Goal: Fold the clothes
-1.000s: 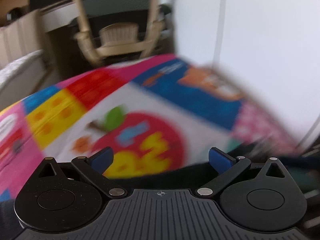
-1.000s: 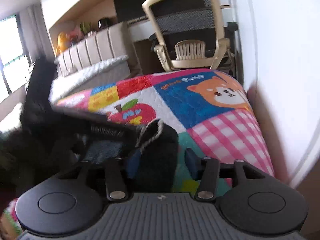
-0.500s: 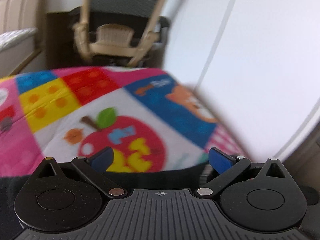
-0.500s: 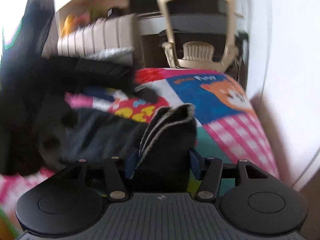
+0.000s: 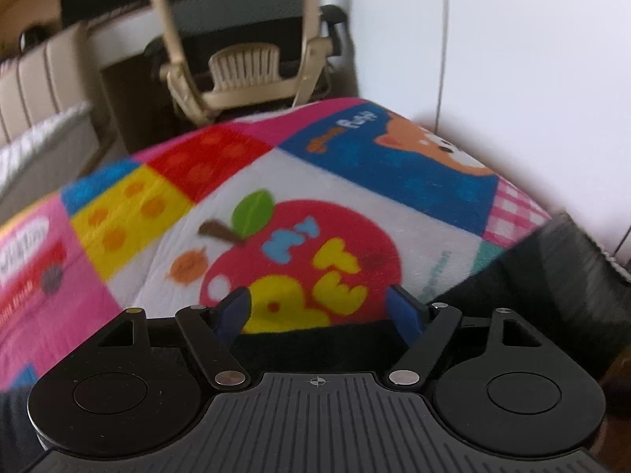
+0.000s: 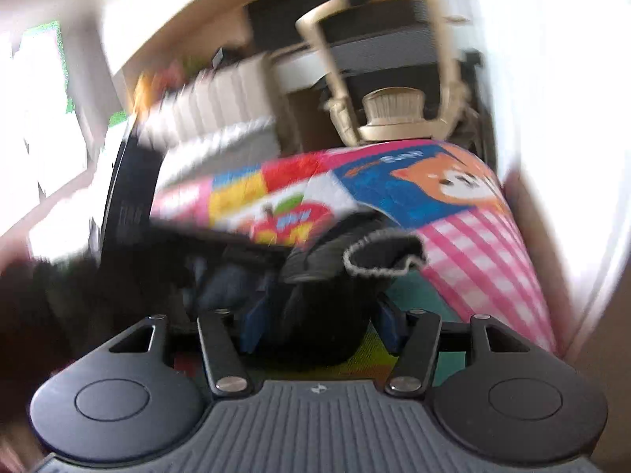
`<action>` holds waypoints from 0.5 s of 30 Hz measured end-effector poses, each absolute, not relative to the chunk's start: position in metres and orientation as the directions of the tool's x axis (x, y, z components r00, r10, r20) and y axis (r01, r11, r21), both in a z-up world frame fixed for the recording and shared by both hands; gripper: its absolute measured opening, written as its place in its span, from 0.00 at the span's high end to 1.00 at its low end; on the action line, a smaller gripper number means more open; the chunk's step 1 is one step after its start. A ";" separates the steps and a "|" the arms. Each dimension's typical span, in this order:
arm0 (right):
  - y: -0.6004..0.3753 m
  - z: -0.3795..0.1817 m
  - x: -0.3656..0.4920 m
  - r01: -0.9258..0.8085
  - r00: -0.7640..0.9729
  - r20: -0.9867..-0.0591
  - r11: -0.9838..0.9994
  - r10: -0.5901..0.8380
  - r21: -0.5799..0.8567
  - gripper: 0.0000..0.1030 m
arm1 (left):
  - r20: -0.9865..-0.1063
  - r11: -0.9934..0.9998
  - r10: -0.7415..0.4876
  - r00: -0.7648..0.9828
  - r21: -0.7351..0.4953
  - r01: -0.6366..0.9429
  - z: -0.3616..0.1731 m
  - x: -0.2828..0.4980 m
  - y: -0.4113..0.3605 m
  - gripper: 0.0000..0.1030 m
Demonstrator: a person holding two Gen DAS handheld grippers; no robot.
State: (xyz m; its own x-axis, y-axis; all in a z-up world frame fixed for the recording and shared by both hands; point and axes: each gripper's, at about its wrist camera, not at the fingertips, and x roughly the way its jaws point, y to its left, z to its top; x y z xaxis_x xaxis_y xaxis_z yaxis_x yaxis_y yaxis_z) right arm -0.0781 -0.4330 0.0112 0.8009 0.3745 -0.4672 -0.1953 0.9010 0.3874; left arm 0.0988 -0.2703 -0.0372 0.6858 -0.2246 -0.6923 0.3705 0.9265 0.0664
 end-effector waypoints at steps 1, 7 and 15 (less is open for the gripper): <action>-0.437 0.012 -0.077 -0.183 0.808 -0.456 0.894 0.374 0.410 0.45 | -0.690 0.926 -0.224 0.688 0.068 0.370 -0.037 0.099 -0.270 0.21; -0.433 0.000 -0.052 -0.061 0.826 -0.514 0.943 0.232 0.327 0.45 | -0.694 0.937 -0.260 0.671 -0.011 0.350 -0.033 0.097 -0.257 0.20; -0.390 0.006 -0.058 -0.174 0.857 -0.485 0.984 0.175 0.046 0.86 | -0.651 0.897 -0.431 0.625 -0.231 0.377 -0.004 0.087 -0.227 0.14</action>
